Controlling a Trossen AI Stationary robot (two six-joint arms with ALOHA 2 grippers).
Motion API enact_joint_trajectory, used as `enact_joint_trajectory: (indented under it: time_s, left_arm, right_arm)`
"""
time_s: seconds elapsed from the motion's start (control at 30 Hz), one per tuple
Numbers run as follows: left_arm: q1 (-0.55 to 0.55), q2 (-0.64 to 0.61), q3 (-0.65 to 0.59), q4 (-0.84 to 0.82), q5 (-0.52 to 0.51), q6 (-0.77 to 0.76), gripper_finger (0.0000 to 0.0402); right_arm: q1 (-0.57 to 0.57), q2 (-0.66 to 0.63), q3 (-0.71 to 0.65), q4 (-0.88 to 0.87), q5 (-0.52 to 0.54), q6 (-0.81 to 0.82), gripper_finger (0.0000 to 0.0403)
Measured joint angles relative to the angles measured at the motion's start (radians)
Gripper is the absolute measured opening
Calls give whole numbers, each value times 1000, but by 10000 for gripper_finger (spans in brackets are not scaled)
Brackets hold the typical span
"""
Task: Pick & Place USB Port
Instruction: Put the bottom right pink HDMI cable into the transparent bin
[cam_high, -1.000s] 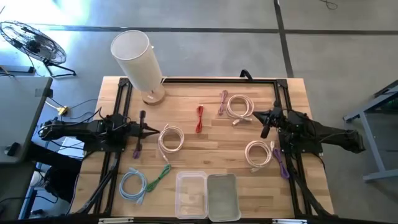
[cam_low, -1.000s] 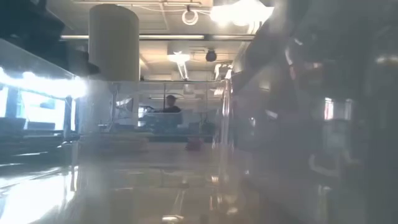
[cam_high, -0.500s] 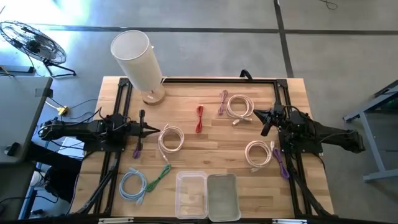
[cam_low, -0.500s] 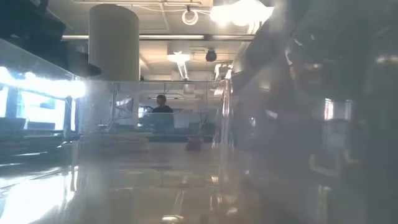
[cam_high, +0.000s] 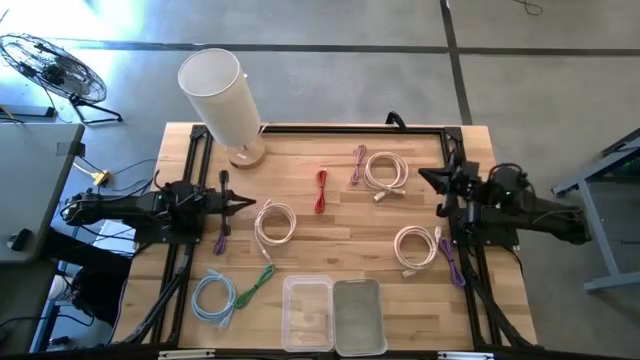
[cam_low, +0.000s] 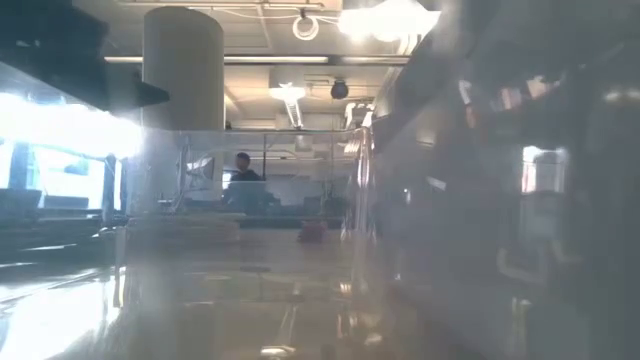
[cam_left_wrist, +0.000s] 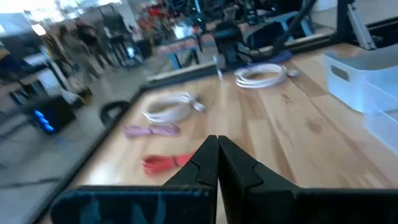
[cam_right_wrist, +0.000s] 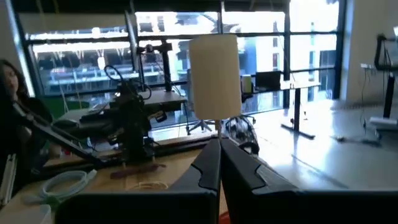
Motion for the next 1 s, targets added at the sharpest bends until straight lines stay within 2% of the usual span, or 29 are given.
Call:
enact_joint_trajectory:
  time_s: [0.17,0.4,0.57,0.67,0.77,1.0]
  left_arm:
    - [0,1,17,-1,-4,34,0]
    - [0,1,18,-12,-4,-20,0]
    - [0,1,20,-13,-4,-21,0]
    - [0,1,21,-20,-3,-21,0]
    - [0,1,21,-19,-3,-21,0]
    - [0,1,21,-19,4,-25,0]
  right_arm:
    - [0,176,247,-278,-6,-48,0]
    - [0,517,587,-736,15,18,0]
    - [0,714,753,-1034,-15,104,0]
    - [0,785,799,-1162,-95,153,4]
    - [0,822,795,-1217,-171,174,23]
    - [0,831,713,-1205,-297,176,112]
